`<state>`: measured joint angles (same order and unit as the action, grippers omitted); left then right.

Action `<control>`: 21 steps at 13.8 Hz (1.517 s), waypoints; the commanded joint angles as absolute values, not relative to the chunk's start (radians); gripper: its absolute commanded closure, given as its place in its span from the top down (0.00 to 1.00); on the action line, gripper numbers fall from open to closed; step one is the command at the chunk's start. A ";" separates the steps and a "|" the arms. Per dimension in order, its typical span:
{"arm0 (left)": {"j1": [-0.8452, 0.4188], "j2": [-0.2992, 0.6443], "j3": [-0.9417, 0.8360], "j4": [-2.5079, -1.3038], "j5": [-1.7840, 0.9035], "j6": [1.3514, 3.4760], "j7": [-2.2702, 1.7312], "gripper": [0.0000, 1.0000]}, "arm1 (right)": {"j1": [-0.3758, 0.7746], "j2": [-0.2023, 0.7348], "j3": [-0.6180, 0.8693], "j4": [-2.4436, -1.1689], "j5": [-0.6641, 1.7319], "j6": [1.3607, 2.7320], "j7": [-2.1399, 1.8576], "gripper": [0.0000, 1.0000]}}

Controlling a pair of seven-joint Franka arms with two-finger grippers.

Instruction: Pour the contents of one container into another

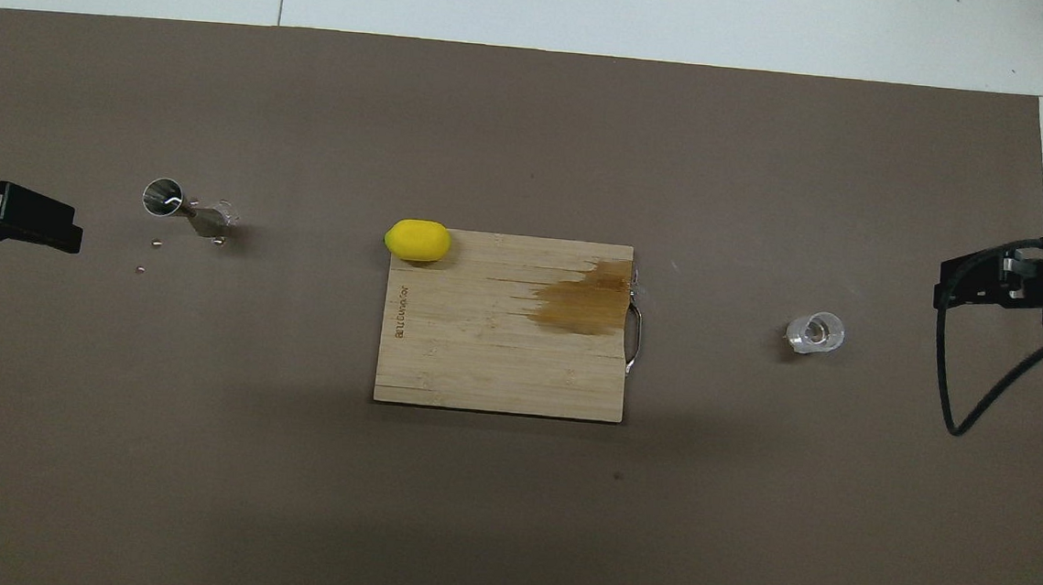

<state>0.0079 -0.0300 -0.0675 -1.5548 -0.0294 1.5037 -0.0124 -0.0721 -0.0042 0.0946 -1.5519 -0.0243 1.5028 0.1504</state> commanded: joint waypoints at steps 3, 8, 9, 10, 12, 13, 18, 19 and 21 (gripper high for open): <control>0.002 -0.031 -0.058 -1.545 -0.041 1.500 -0.006 1.00 | -0.086 -0.028 0.098 -1.580 -0.006 1.511 0.129 1.00; 0.000 -0.032 -0.057 -1.548 -0.041 1.494 -0.006 1.00 | -0.086 -0.028 0.098 -1.580 -0.008 1.511 0.129 1.00; 0.000 -0.034 -0.057 -1.548 -0.041 1.494 -0.006 1.00 | -0.086 -0.028 0.098 -1.580 -0.008 1.511 0.129 1.00; 0.000 -0.034 -0.058 -1.548 -0.041 1.491 -0.006 1.00 | -0.086 -0.028 0.098 -1.580 -0.008 1.511 0.129 1.00; -0.002 -0.040 -0.058 -1.574 -0.040 1.505 -0.006 1.00 | -0.086 -0.028 0.098 -1.580 -0.008 1.511 0.129 1.00; -0.017 -0.052 -0.058 -1.600 -0.040 1.526 -0.005 1.00 | -0.086 -0.028 0.098 -1.580 -0.008 1.511 0.129 1.00; -0.002 -0.078 -0.046 -1.715 -0.140 1.591 -0.012 1.00 | -0.086 -0.028 0.098 -1.580 -0.006 1.511 0.129 1.00; 0.050 -0.074 -0.048 -1.735 -0.179 1.580 -0.014 1.00 | -0.086 -0.028 0.098 -1.580 -0.006 1.511 0.129 1.00; 0.101 -0.063 -0.046 -1.778 -0.204 1.568 -0.026 1.00 | -0.086 -0.028 0.098 -1.580 -0.008 1.511 0.129 1.00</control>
